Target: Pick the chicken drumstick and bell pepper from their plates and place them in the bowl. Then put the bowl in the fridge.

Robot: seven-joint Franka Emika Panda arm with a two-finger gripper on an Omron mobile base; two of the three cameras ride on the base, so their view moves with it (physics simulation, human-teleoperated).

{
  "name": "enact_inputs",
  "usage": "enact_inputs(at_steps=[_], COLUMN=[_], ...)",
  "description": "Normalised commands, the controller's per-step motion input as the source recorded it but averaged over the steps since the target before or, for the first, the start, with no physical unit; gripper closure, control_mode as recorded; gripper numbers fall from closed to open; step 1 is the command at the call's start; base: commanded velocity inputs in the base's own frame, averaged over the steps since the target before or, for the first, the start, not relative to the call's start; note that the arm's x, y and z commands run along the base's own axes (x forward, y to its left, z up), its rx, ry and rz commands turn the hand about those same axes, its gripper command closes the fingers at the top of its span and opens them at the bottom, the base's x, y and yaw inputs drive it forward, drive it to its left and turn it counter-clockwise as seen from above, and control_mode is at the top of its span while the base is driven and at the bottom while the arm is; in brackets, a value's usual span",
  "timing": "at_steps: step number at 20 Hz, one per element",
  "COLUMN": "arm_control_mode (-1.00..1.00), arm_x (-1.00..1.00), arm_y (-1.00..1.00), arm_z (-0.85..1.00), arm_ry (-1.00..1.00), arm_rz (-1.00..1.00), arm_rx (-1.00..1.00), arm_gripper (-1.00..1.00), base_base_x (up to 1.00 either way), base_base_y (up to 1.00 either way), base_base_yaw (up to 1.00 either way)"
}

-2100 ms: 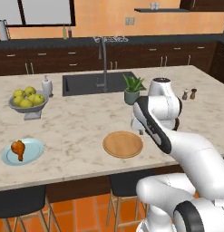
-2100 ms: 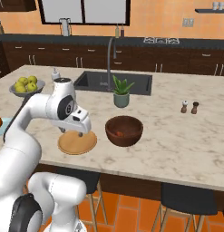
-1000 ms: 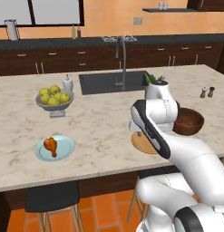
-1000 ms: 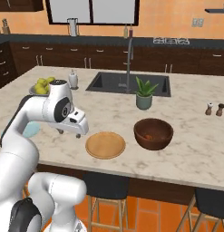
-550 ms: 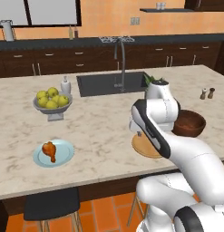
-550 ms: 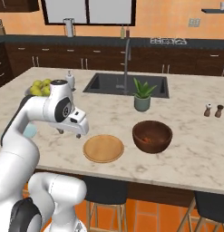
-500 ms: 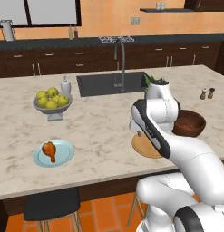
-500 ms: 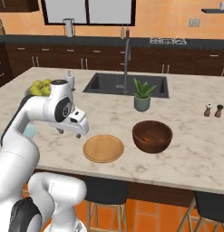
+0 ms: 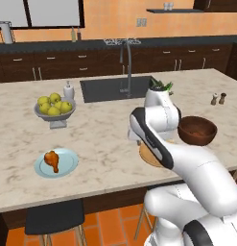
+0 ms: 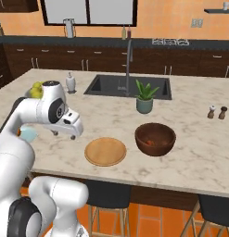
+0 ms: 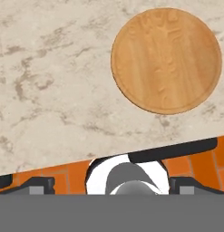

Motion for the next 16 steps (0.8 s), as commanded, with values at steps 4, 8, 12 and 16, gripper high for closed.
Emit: enact_inputs(at_steps=[4, 8, 12, 16], arm_control_mode=[-1.0, -1.0, -1.0, -1.0], arm_x=[0.17, 0.21, 0.06, 0.05], arm_y=[1.0, 1.0, 1.0, 0.78], arm_z=[0.0, 0.0, 0.0, -0.02], arm_ry=[0.01, 0.0, 0.0, 0.0], arm_rz=[0.0, -0.04, -0.01, 0.0], arm_rx=[-0.05, 0.0, 0.0, 0.0], arm_gripper=[-1.0, -1.0, -1.0, -1.0], base_base_x=[0.0, 0.0, 0.0, 0.0], base_base_y=[0.0, 0.0, 0.0, 0.0], base_base_yaw=[0.0, 0.0, 0.0, 0.0])
